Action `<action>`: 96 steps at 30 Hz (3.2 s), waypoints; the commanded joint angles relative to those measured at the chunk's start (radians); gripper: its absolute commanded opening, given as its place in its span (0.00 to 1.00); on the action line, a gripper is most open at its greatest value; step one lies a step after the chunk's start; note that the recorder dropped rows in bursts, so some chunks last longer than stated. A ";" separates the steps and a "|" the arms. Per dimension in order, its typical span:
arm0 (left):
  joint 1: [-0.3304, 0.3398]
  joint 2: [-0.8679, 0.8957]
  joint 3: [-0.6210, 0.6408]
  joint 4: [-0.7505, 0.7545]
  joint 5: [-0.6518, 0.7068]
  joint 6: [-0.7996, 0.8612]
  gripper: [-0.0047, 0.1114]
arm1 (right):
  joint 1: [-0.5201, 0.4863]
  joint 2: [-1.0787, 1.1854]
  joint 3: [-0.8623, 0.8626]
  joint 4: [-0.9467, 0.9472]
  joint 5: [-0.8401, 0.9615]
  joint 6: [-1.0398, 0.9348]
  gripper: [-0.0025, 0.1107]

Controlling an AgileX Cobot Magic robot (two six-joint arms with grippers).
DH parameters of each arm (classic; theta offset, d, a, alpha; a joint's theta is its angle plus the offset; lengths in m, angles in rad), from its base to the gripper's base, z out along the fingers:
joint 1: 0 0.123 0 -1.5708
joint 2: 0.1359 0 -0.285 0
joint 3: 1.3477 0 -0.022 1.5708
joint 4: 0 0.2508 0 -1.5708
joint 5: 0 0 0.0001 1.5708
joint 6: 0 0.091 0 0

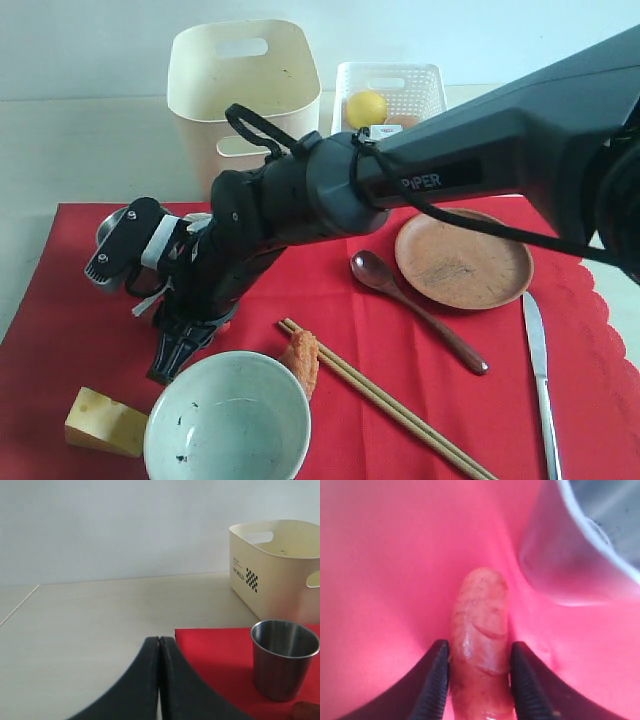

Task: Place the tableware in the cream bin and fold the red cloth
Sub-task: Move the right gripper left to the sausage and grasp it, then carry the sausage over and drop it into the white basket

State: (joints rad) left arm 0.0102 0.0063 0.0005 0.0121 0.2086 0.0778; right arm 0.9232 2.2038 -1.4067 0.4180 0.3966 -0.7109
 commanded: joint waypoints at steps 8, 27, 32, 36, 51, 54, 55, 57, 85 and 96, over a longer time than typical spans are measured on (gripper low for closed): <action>0.001 -0.006 -0.001 0.004 -0.007 -0.005 0.04 | 0.006 -0.170 -0.007 -0.005 0.102 0.009 0.02; 0.001 -0.006 -0.001 0.004 -0.007 -0.005 0.04 | -0.392 -0.417 -0.007 -0.307 0.100 0.347 0.02; 0.001 -0.006 -0.001 0.004 -0.007 -0.005 0.04 | -0.507 -0.322 -0.007 -0.303 -0.035 0.457 0.02; 0.001 -0.006 -0.001 0.004 -0.007 -0.005 0.04 | -0.551 -0.244 -0.007 -0.303 -0.115 0.480 0.02; 0.001 -0.006 -0.001 0.004 -0.007 -0.005 0.04 | -0.594 -0.063 -0.007 -0.299 -0.397 0.529 0.02; 0.001 -0.006 -0.001 0.004 -0.007 -0.005 0.04 | -0.594 -0.041 -0.007 -0.299 -0.437 0.529 0.02; 0.001 -0.006 -0.001 0.004 -0.007 -0.005 0.04 | -0.594 -0.034 -0.007 -0.299 -0.444 0.529 0.03; 0.001 -0.006 -0.001 0.004 -0.007 -0.005 0.04 | -0.594 -0.024 -0.007 -0.299 -0.456 0.529 0.06; 0.001 -0.006 -0.001 0.004 -0.007 -0.005 0.04 | -0.594 -0.041 -0.007 -0.242 -0.437 0.526 0.75; 0.001 -0.006 -0.001 0.004 -0.007 -0.005 0.04 | -0.594 -0.397 0.086 -0.290 -0.146 0.554 0.02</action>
State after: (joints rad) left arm 0.0102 0.0063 0.0005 0.0121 0.2086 0.0778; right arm 0.3339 1.8907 -1.3714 0.1389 0.2259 -0.1857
